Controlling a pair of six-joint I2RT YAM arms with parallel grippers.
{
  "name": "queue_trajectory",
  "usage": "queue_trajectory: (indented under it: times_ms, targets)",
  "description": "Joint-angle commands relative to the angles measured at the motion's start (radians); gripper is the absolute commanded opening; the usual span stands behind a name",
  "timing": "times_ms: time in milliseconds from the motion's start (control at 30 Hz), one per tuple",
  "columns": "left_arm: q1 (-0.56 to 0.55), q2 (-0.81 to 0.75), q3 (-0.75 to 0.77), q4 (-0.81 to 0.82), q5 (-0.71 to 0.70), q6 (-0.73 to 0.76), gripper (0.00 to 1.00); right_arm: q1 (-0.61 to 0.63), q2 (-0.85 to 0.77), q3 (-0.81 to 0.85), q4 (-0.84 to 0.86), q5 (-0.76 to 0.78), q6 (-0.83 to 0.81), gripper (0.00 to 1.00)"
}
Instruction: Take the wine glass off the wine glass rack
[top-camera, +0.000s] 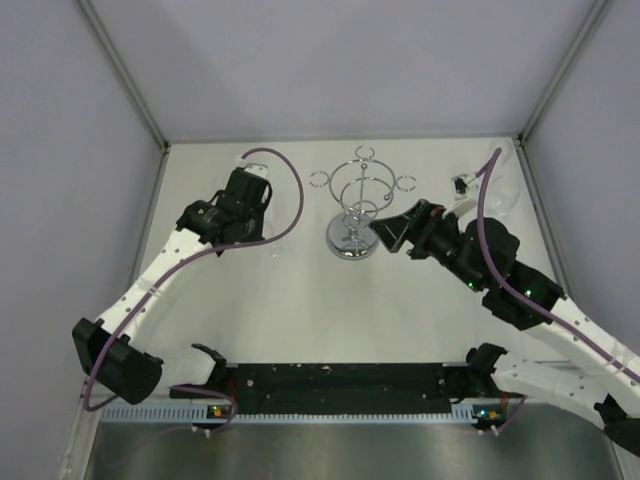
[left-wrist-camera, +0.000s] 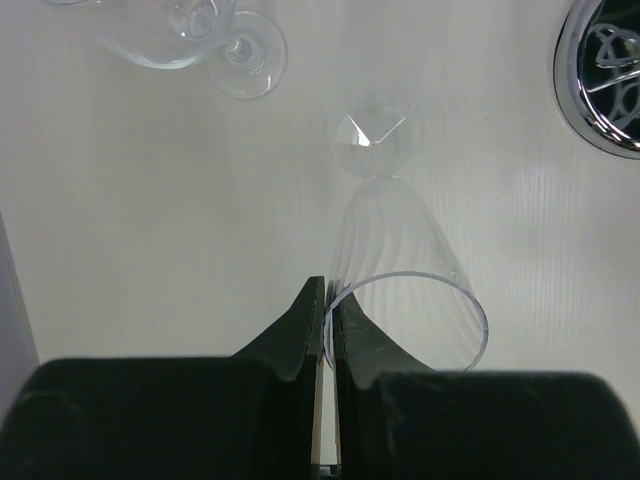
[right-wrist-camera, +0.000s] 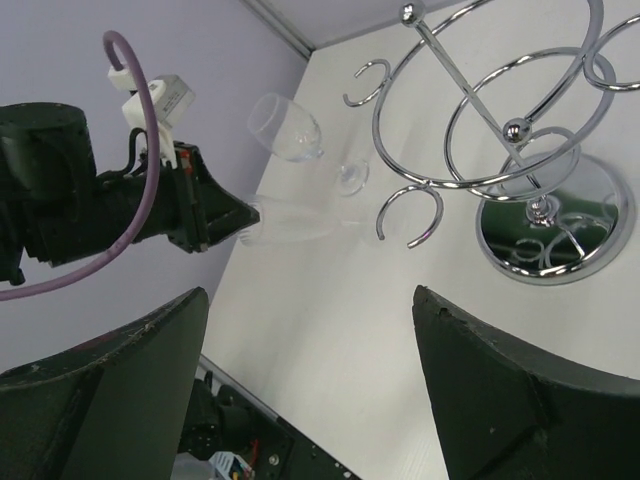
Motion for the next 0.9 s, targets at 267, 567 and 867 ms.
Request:
queue_trajectory:
  times_ms: [267,567,867]
  targets:
    - [0.138,0.131,0.077,0.087,0.215,0.066,0.01,-0.088,0.076,-0.028,0.056,-0.135,-0.001,0.84]
    - [0.179,0.26,0.232,0.017,0.251,0.079,0.04,-0.154,0.132,-0.045,0.098,-0.244,0.006,0.85]
    - [0.181,0.37,0.387,-0.06,0.243,0.085,0.16,-0.211,0.159,-0.068,0.153,-0.335,0.028,0.85]
